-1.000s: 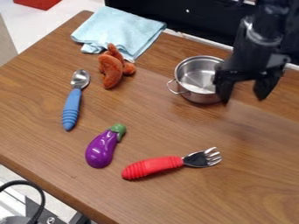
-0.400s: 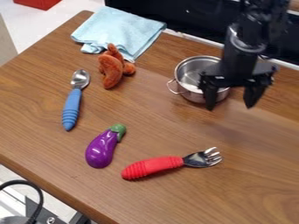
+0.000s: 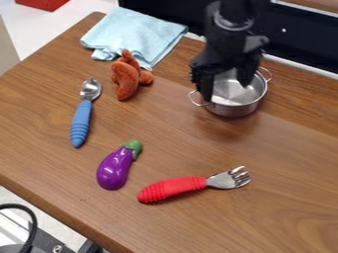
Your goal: Mueve la olla plateada al lado superior de la berenjena
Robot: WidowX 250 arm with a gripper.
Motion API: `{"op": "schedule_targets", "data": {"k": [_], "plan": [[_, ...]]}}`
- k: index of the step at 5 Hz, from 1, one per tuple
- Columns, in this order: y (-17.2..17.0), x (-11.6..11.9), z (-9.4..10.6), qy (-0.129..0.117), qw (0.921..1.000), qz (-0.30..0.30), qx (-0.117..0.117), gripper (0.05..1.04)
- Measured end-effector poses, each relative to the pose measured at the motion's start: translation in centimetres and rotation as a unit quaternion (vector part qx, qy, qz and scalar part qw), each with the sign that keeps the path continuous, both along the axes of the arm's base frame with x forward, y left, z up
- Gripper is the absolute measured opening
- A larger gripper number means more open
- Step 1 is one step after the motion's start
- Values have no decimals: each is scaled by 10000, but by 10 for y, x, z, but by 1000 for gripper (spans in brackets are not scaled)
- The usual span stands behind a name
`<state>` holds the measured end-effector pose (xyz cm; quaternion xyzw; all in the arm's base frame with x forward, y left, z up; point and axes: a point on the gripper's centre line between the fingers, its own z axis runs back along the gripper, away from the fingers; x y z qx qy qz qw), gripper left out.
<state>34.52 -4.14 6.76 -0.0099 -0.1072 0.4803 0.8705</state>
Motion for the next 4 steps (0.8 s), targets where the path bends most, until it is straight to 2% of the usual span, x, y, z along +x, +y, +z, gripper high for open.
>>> {"op": "schedule_targets", "data": {"k": [1, 2, 3, 4], "plan": [[0, 1, -2, -113, 9949, 946, -320, 998], [2, -2, -10, -224, 9857, 1614, -432, 998], [2, -8, -26, 127, 9811, 1867, -493, 998], [2, -7, -35, 166, 9774, 2050, -493, 998]]}}
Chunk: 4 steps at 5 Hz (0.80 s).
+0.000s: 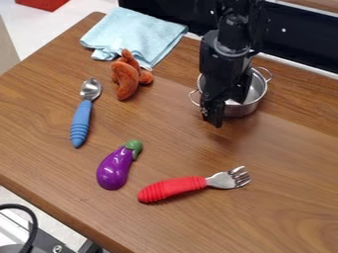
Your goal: Mueve la olla plateada al lado superior de la berenjena
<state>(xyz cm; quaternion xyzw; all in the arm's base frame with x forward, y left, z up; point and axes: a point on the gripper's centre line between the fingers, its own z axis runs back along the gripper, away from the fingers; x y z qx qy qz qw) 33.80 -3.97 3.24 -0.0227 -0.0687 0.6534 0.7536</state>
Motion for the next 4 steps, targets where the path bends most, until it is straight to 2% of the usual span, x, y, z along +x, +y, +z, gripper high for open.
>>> {"op": "schedule_targets", "data": {"k": [1, 3, 4], "plan": [[-2, 1, -15, 65, 10000, -6, 65, 969], [0, 3, -21, 211, 9979, -401, -472, 430], [4, 6, -18, 219, 9968, -514, -573, 203]]}}
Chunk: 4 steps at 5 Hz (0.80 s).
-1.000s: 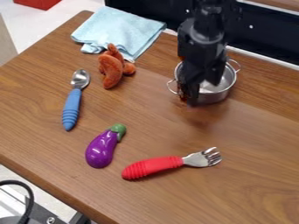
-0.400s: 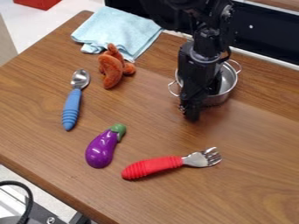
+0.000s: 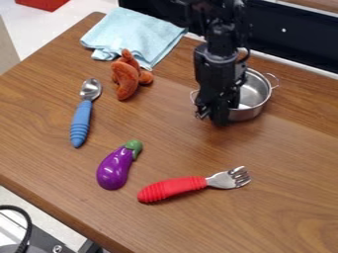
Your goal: Mueve la olla plateada al lado superior de la berenjena
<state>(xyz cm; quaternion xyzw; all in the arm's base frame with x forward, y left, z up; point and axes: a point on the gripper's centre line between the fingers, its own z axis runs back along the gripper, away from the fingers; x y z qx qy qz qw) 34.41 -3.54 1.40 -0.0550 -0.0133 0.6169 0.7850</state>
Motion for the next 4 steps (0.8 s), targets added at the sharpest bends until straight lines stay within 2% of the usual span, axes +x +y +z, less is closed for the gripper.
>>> {"op": "schedule_targets", "data": {"k": [1, 2, 3, 4], "plan": [[2, 6, 1, -197, 9992, -355, -62, 80], [5, 12, 0, -491, 9951, -834, 216, 57], [8, 8, 5, -672, 9897, -1211, 364, 57], [6, 5, 12, -802, 9833, -1620, 187, 57]]}}
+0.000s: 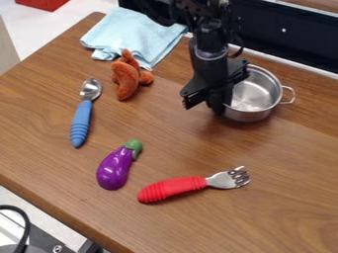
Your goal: Mueve la olla plateada al lado superior de la berenjena
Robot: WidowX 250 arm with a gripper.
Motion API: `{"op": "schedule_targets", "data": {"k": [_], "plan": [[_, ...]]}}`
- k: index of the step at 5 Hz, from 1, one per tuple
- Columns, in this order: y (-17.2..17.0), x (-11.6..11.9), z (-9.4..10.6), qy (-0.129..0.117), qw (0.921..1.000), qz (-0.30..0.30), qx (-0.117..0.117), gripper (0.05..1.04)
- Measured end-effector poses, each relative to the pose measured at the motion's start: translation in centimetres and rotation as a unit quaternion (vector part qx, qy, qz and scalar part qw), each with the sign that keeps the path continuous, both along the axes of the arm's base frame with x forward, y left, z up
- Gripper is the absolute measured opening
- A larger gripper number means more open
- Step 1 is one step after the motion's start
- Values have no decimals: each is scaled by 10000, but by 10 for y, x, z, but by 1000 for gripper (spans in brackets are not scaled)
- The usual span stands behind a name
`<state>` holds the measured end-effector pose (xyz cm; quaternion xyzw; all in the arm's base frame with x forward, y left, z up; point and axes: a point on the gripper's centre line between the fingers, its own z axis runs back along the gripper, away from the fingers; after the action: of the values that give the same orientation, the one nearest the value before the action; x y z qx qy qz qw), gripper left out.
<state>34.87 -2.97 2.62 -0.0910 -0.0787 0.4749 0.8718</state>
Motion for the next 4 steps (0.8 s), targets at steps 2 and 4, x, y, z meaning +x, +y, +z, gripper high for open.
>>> {"op": "schedule_targets", "data": {"k": [2, 4], "plan": [[13, -10, 17, -27, 9987, -475, -199, 57], [57, -36, 28, 249, 9943, -1000, -279, 57]]}}
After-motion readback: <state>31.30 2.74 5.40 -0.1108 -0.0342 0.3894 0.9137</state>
